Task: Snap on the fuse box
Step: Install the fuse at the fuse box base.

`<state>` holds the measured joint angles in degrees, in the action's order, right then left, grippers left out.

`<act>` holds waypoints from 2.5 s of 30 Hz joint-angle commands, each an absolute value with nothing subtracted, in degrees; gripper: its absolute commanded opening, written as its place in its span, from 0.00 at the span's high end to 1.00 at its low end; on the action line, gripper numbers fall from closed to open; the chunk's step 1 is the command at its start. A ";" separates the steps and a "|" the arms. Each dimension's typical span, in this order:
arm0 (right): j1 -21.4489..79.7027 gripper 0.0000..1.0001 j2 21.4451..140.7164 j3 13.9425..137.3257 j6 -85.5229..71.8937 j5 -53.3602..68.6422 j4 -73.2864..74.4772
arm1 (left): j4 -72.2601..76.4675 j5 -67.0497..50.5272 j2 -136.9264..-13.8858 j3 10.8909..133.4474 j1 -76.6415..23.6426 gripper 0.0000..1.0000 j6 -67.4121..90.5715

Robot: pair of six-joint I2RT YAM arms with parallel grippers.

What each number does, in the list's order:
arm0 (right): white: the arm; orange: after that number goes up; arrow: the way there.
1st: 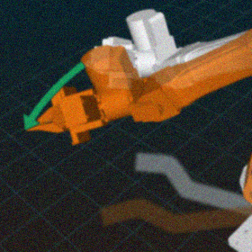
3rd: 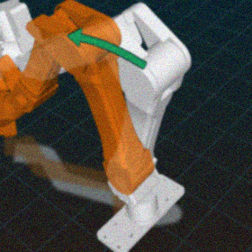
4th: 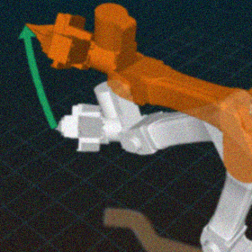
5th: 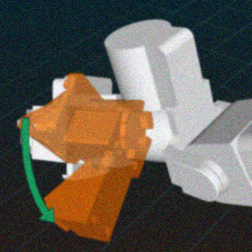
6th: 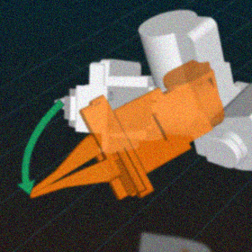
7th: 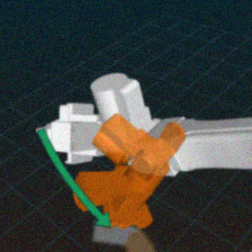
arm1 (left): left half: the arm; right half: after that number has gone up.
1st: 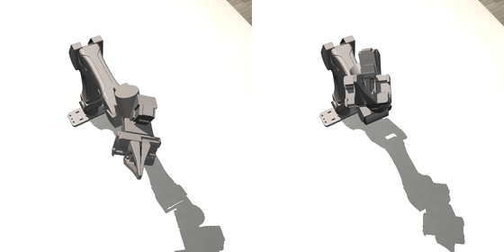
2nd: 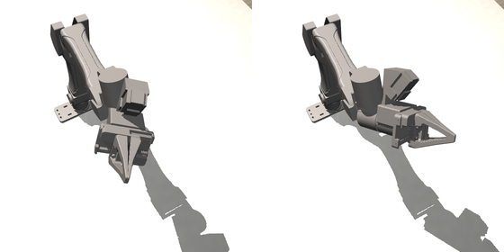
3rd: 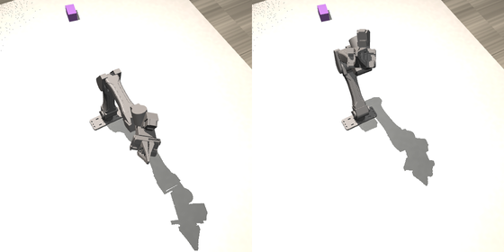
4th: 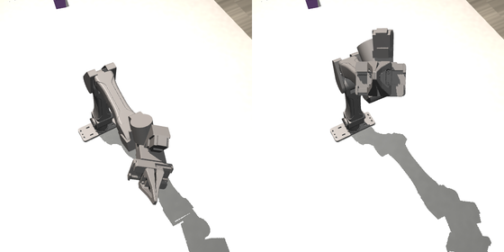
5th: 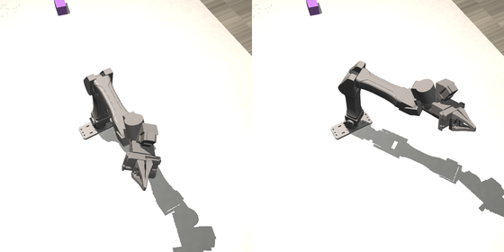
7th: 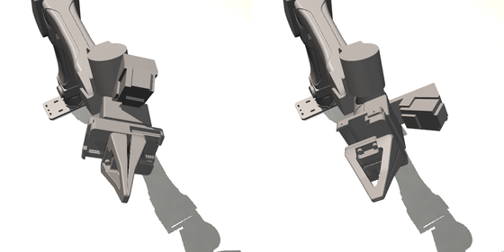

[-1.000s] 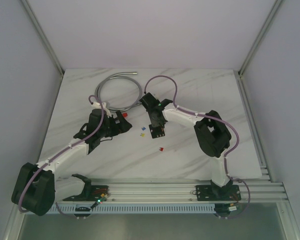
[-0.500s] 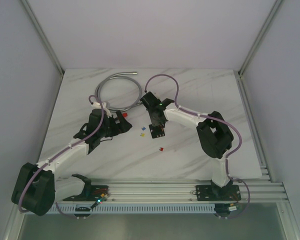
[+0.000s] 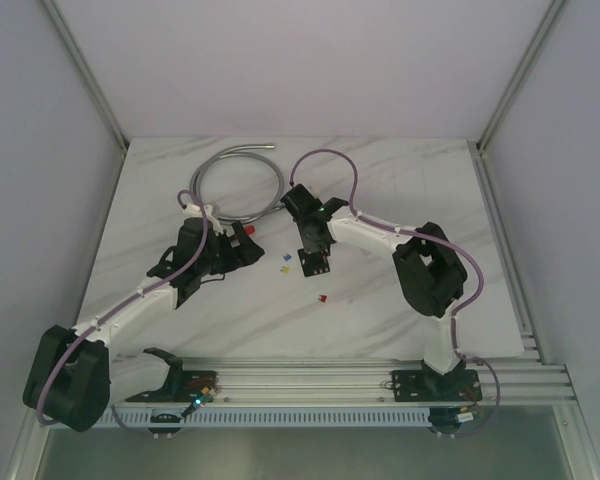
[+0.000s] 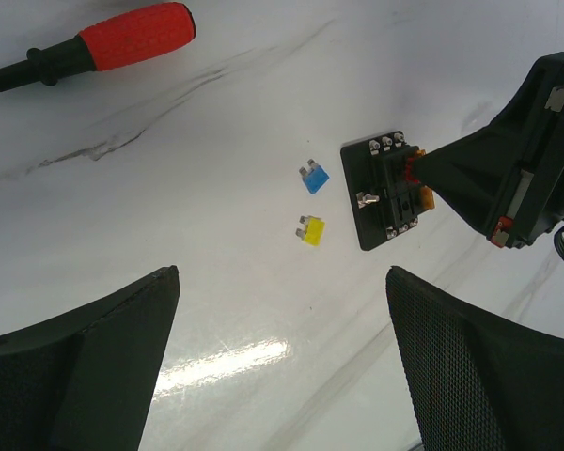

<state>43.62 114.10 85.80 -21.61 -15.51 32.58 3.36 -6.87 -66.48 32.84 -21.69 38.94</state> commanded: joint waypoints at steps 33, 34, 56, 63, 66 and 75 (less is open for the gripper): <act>40.17 0.99 116.39 85.41 -15.47 -9.47 40.59 | 2.87 -9.74 -65.82 35.23 -21.36 0.00 39.46; 40.19 0.98 116.89 85.83 -15.42 -9.57 40.55 | 2.89 -9.90 -65.94 35.24 -21.31 0.00 39.49; 42.70 0.92 115.53 83.44 -17.59 -11.42 36.18 | 2.80 -10.20 -66.17 35.15 -21.45 0.00 39.85; 41.82 0.95 113.37 78.06 -18.02 -13.15 34.88 | 2.81 -10.32 -65.71 35.01 -21.45 0.00 39.96; 40.88 0.93 111.63 76.22 -17.95 -12.70 34.03 | 2.68 -10.25 -65.65 35.06 -21.45 0.00 39.96; 39.07 0.90 109.60 74.97 -17.49 -11.31 32.93 | 2.71 -10.33 -65.54 35.27 -21.52 0.00 40.17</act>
